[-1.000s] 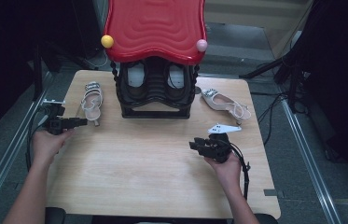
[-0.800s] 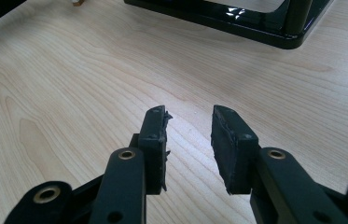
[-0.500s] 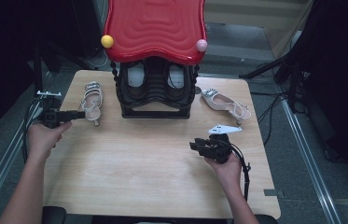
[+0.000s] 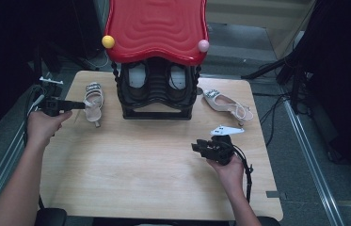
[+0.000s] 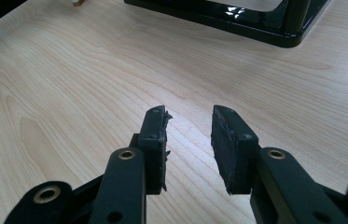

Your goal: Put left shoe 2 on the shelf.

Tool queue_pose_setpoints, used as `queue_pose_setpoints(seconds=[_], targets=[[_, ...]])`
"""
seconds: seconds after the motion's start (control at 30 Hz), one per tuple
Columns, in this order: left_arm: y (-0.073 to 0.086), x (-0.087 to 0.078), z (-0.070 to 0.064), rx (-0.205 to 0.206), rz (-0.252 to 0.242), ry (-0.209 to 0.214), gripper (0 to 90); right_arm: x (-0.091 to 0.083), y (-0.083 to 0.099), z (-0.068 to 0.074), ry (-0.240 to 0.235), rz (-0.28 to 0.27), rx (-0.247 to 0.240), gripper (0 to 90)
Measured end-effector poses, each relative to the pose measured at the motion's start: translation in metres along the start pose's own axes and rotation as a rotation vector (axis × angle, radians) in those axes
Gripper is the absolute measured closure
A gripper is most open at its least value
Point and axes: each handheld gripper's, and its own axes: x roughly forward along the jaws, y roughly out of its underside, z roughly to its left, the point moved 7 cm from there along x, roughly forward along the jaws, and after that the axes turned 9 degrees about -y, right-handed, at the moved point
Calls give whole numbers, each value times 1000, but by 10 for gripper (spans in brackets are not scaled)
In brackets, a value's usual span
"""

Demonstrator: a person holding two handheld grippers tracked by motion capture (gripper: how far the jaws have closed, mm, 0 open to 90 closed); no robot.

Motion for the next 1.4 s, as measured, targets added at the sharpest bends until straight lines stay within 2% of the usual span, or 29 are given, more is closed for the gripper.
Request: queue_pose_setpoints(seconds=[0.13, 0.23, 0.3, 0.53, 0.73, 0.97, 1.2, 1.23, 1.3, 1.4], targets=[[-6, 3, 2, -17, 8, 1, 537, 0, 0, 0, 1, 1, 0, 668], [-8, 2, 3, -15, 5, -6, 537, 0, 0, 0, -1, -1, -1, 668], [-7, 0, 3, 0, 12, -13, 537, -1, 0, 0, 2, -4, -2, 668], [-1, -7, 16, -1, 24, -32, 537, -2, 0, 0, 3, -6, -3, 668], [-7, -12, 20, -11, -1, -43, 535, -2, 0, 0, 6, -7, -2, 668], [-15, 7, 8, -14, 7, -39, 529, -3, -1, 0, 5, -10, -4, 669], [-21, 28, 9, -46, 0, -72, 523, -5, -1, -1, 8, -13, 0, 668], [-21, 32, 9, -62, -7, -81, 517, -5, -1, -1, 6, -14, 0, 668], [-20, 37, 10, -47, 3, -88, 513, -4, 0, -1, 7, -13, -1, 668], [-18, 44, 8, -56, 6, -93, 495, -4, 0, -1, 9, -11, 0, 668]])
